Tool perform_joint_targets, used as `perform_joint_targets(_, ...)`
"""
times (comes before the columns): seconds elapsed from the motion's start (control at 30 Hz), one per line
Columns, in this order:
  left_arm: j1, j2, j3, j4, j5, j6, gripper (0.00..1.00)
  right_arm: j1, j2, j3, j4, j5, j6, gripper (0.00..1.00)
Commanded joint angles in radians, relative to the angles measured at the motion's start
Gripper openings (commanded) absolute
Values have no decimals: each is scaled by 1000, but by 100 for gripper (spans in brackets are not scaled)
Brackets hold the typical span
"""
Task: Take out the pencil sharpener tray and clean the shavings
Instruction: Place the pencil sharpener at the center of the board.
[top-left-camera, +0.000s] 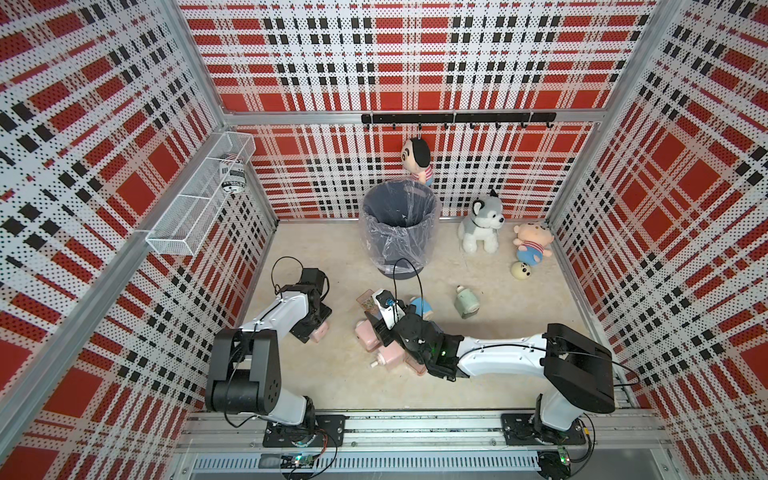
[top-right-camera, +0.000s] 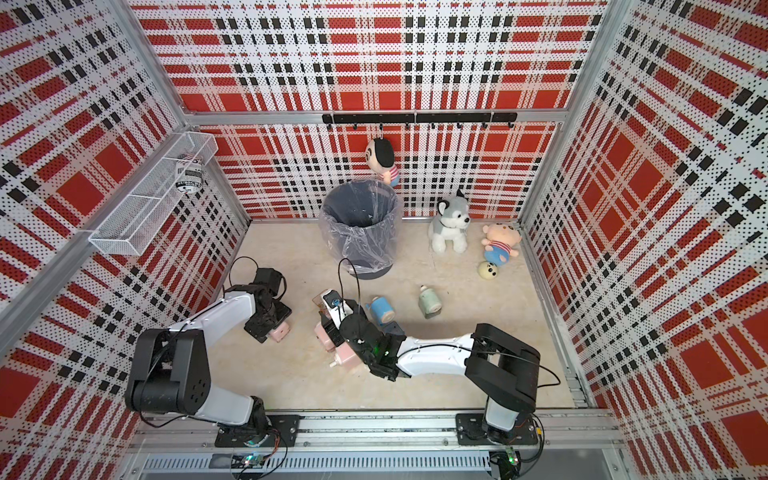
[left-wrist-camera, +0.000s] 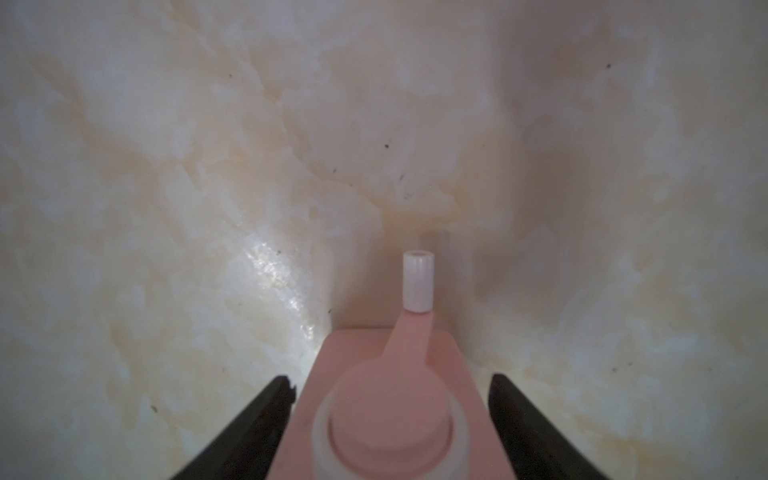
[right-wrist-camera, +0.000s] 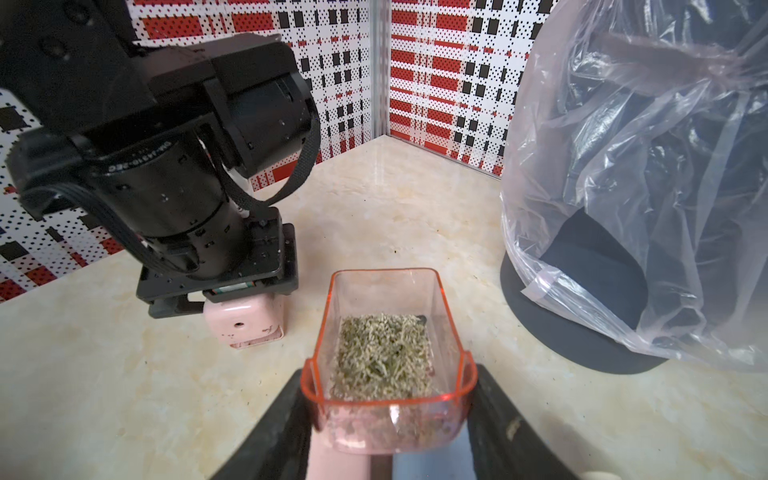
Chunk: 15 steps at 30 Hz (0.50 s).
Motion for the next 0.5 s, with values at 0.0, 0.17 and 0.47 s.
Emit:
perform_joint_targets(0.0, 0, -48, 4, 13, -27, 12, 83, -1, -12, 21, -26, -11, 14, 44)
perform_joint_targets(0.17, 0, -110, 37, -22, -47, 15, 98, -10, -21, 44, -51, -2, 38, 42)
perform_joint_targets(0.47, -73, -354, 140, -51, -155, 22, 98, -57, -55, 184, -243, 48, 161, 40)
